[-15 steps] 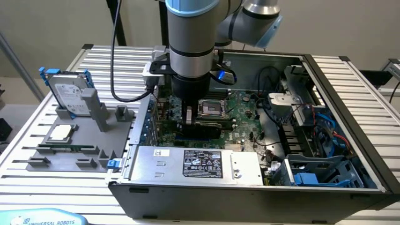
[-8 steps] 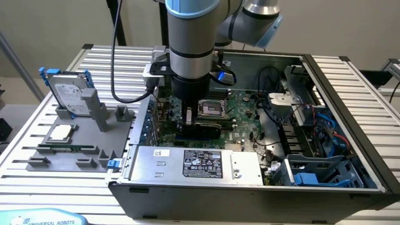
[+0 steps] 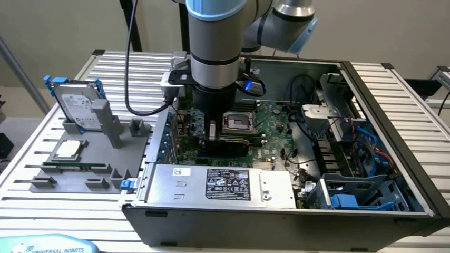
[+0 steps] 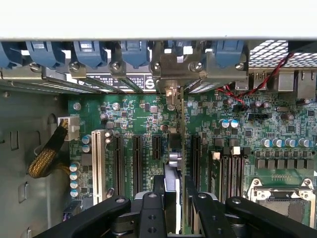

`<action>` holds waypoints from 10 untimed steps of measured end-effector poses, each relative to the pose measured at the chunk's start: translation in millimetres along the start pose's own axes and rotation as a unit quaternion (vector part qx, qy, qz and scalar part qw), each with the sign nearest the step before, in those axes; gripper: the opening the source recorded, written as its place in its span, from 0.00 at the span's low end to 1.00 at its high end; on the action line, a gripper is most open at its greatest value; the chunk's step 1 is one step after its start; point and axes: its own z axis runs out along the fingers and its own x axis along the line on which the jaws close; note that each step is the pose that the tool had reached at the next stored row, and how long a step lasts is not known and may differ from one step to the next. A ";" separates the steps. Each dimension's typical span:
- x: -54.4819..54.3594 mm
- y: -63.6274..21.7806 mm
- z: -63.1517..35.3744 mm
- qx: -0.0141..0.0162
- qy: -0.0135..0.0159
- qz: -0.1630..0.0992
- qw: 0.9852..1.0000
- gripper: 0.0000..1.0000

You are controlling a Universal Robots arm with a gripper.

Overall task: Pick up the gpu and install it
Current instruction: 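Insert the gpu into the slot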

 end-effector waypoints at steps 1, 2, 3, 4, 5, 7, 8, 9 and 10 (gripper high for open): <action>-0.1 0.0 0.2 0.000 0.000 0.000 1.000 0.27; -0.1 0.1 0.3 0.000 0.000 0.000 1.000 0.27; -0.2 0.1 0.4 0.000 0.000 0.000 1.000 0.27; -0.2 0.1 0.5 0.000 0.000 0.000 1.000 0.27; -0.3 0.2 0.7 0.000 0.000 0.000 1.000 0.27; -0.3 0.2 0.9 0.000 0.000 0.000 1.000 0.28; -0.3 0.2 0.8 0.000 0.000 0.000 1.000 0.35; -0.3 0.1 0.7 0.000 0.000 0.000 1.000 0.35; -0.3 0.1 0.5 0.000 0.000 0.000 1.000 0.35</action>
